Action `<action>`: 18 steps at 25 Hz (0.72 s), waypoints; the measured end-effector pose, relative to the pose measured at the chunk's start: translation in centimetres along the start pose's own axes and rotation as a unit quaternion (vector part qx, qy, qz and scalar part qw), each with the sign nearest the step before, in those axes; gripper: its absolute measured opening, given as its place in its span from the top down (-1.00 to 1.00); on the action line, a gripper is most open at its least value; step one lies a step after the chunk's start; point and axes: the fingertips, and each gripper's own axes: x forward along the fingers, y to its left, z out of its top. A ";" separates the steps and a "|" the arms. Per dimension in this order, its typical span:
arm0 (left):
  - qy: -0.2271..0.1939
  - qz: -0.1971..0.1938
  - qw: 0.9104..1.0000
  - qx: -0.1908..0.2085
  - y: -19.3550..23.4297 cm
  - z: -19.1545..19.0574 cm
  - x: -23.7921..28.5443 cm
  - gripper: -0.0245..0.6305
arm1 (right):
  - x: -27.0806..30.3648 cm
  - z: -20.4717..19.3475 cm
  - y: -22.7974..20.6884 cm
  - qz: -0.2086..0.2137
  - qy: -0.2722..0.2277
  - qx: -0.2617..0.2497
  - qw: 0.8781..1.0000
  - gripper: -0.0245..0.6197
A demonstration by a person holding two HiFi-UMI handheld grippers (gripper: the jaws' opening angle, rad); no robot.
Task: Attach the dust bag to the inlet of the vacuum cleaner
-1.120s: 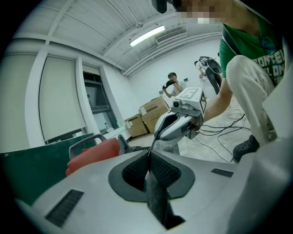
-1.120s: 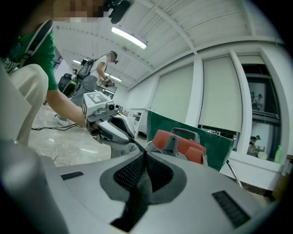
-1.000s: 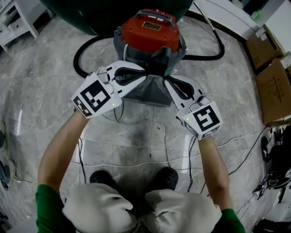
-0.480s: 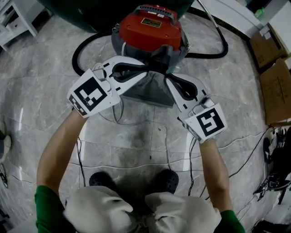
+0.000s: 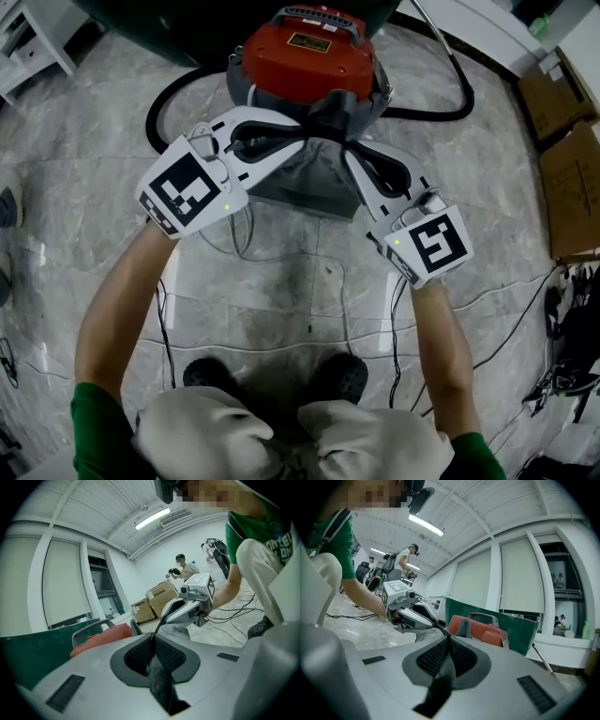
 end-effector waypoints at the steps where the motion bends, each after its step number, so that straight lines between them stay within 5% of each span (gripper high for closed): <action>1: 0.001 0.001 1.000 0.001 0.2 0.0 0.2 0.84 | 0.1 0.0 -0.3 -0.001 0.000 0.001 1.000 0.86; 18: 0.005 0.015 1.000 0.010 3.0 -0.8 2.2 0.82 | 1.5 -0.5 -2.9 0.002 -0.010 0.020 1.000 0.85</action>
